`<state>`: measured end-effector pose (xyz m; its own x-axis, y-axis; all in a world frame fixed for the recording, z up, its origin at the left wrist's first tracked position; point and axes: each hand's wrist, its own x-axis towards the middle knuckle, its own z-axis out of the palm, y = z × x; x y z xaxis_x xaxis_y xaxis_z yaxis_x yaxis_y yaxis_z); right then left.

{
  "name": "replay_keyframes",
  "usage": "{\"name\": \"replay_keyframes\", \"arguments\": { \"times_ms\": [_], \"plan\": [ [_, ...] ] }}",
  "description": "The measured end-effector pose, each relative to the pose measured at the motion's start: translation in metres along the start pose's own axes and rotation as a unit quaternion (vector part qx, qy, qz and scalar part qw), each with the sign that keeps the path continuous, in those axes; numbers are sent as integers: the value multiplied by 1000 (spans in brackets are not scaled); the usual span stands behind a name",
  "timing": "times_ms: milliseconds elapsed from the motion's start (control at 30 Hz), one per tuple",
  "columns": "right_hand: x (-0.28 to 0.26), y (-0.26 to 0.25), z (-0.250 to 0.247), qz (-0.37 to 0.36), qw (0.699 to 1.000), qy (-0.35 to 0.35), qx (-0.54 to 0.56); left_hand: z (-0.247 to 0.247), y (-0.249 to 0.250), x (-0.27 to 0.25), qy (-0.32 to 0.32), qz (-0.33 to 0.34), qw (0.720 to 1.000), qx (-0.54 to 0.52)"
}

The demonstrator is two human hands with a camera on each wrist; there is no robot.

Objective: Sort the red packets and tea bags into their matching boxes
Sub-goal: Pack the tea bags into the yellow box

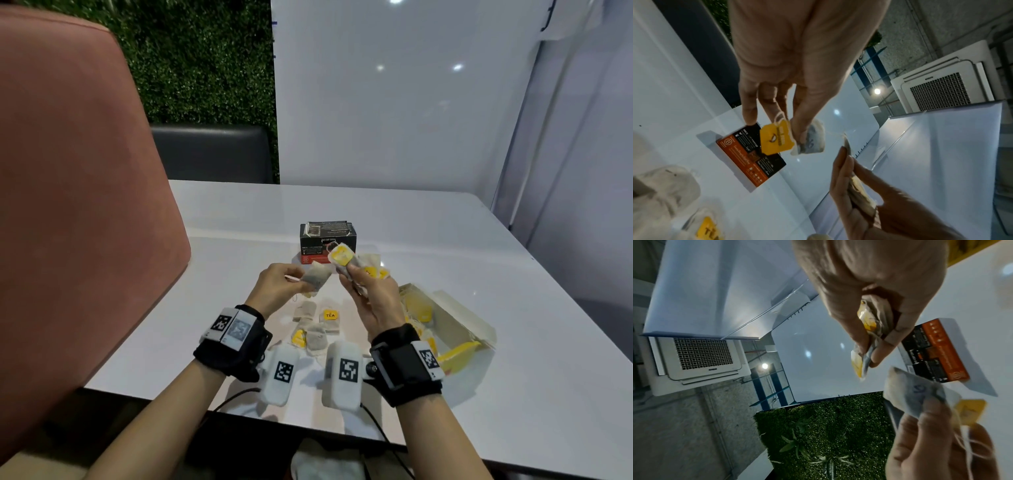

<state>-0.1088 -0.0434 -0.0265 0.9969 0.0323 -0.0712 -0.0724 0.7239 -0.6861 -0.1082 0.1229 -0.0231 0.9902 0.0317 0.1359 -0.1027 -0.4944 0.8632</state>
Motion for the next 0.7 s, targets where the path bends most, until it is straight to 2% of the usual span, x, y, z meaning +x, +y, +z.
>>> {"name": "replay_keyframes", "arguments": {
  "times_ms": [133,233,367,500,600,700],
  "plan": [
    [-4,2,6,22,1000,-11,1,-2,-2,4,-1,7,999,-46],
    [-7,4,5,26,999,-17,-23,2,-2,1,13,50,995,-83],
    [-11,-3,4,46,998,28,-43,-1,-6,0,68,131,988,-41],
    [-12,-6,4,133,984,43,114,-5,-15,1,149,232,958,82],
    [-9,1,2,174,971,39,160,-4,-18,-1,150,322,927,123],
    [-11,10,5,179,973,38,142,-3,-21,1,138,336,923,129]
  ]
}}
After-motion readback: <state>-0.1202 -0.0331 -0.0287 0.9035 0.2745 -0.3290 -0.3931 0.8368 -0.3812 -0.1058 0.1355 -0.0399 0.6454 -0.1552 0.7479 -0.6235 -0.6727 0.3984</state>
